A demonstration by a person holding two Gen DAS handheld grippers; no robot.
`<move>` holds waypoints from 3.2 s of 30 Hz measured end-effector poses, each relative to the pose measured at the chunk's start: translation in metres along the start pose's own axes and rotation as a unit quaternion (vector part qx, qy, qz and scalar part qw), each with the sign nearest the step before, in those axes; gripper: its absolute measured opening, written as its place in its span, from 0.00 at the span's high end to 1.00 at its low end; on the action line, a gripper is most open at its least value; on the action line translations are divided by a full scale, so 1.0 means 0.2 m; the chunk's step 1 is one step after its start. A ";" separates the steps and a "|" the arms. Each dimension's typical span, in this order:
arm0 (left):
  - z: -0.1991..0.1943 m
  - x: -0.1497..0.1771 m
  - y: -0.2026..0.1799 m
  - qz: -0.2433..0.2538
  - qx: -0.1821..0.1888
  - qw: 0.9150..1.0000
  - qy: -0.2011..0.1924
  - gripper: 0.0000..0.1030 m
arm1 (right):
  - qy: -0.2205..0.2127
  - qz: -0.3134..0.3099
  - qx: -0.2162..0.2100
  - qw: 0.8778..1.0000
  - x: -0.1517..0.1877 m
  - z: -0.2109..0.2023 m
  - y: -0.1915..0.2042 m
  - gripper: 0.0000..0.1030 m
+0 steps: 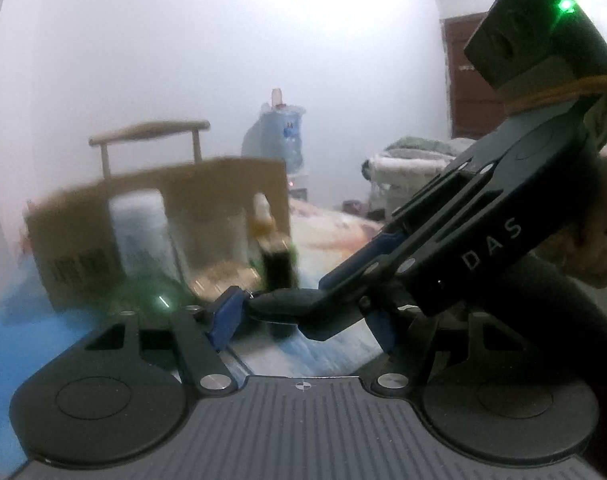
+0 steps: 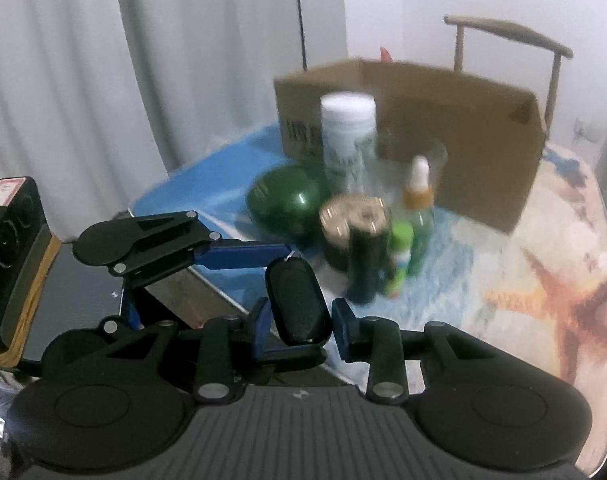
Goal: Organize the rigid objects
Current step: 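Grasp the small black oval case with the right tool, then carry the black oval case with the right tool into the box, then open the right tool to release the case inside the box, then move the right tool back to the table objects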
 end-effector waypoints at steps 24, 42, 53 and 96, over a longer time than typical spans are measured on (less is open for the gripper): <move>-0.08 -0.81 0.95 0.081 -0.070 0.991 0.078 0.36 | -0.084 0.023 -0.089 0.992 -1.30 0.03 0.03 0.65; 0.93 -0.62 1.21 0.118 -0.009 0.945 0.306 0.36 | 0.124 0.200 -0.111 0.966 -1.39 0.89 -0.66 0.64; 1.03 -0.46 1.28 0.148 -0.026 0.891 0.428 0.34 | 0.204 0.270 -0.159 0.928 -1.27 1.14 -0.68 0.63; -0.30 -0.41 0.30 -0.043 -0.019 0.998 0.033 0.34 | -0.065 0.171 -0.196 0.963 -0.78 -0.29 -0.30 0.49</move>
Point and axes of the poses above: each gripper's, at about its wrist camera, not at the fingertips, and z roughly the way its jaws point, y to its left, x to its underside, the point moved 7 cm from there along z, roughly the way its jaws point, and after that the axes turned 11 degrees about y, right-handed, at the moved point
